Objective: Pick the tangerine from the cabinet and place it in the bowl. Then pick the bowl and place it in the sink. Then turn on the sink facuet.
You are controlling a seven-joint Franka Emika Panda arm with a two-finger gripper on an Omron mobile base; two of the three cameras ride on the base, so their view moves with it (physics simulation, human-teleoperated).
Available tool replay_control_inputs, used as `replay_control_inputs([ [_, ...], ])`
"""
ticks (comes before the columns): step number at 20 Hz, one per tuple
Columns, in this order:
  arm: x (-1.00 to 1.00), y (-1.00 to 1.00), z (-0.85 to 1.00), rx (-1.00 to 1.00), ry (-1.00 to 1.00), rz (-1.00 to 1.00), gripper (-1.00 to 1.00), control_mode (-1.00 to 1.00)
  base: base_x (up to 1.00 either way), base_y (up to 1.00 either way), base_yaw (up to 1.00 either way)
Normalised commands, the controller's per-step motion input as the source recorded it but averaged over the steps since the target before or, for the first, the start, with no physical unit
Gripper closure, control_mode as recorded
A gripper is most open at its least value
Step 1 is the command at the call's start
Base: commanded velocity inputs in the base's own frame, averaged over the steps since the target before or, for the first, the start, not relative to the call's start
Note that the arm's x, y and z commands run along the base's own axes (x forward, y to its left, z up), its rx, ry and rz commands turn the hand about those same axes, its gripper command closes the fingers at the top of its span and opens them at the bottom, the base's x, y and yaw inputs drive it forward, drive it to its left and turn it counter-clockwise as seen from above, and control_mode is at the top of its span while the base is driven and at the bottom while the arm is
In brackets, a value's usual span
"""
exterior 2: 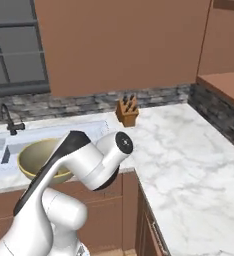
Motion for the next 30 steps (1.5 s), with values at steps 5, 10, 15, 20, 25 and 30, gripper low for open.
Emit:
replay_control_inputs([
  [5, 0.0, 0.0, 0.0, 0.0, 0.0, 0.0, 1.0, 1.0, 0.0, 0.73, 0.58],
  [10, 0.0, 0.0, 0.0, 0.0, 0.0, 0.0, 1.0, 1.0, 0.02, 0.7, 0.32],
  [15, 0.0, 0.0, 0.0, 0.0, 0.0, 0.0, 1.0, 1.0, 0.15, 0.49, 0.2],
  [20, 0.0, 0.0, 0.0, 0.0, 0.0, 0.0, 1.0, 1.0, 0.26, 0.06, 0.24],
  [25, 0.0, 0.0, 0.0, 0.0, 0.0, 0.0, 1.0, 1.0, 0.42, -0.02, 0.31],
  [30, 0.0, 0.0, 0.0, 0.0, 0.0, 0.0, 1.0, 1.0, 0.66, -0.03, 0.32],
])
